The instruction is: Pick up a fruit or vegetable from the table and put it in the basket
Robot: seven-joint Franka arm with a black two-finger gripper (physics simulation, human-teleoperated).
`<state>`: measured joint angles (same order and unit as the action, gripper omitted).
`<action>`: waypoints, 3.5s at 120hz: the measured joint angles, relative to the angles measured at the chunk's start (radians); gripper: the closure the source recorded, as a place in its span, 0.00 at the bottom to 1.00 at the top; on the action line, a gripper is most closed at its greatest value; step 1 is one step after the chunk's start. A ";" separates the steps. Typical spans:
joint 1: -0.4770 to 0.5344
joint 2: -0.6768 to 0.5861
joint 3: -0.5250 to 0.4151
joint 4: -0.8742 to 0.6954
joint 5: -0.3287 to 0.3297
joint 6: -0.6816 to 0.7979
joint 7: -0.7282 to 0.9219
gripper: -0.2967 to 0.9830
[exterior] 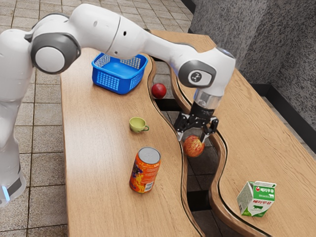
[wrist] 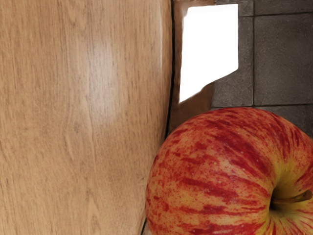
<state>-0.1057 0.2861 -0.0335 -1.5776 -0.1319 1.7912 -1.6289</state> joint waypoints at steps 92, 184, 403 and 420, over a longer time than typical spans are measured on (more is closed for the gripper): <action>-0.013 -0.007 0.017 -0.102 -0.019 0.127 0.104 0.23; -0.010 -0.035 0.031 -0.155 -0.037 0.199 0.117 0.45; 0.777 -0.358 0.104 -0.224 -0.001 -0.104 0.309 0.31; 0.758 -0.380 0.104 -0.225 -0.003 -0.099 0.336 0.26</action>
<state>0.6518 -0.0940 0.0706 -1.8028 -0.1348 1.6924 -1.2925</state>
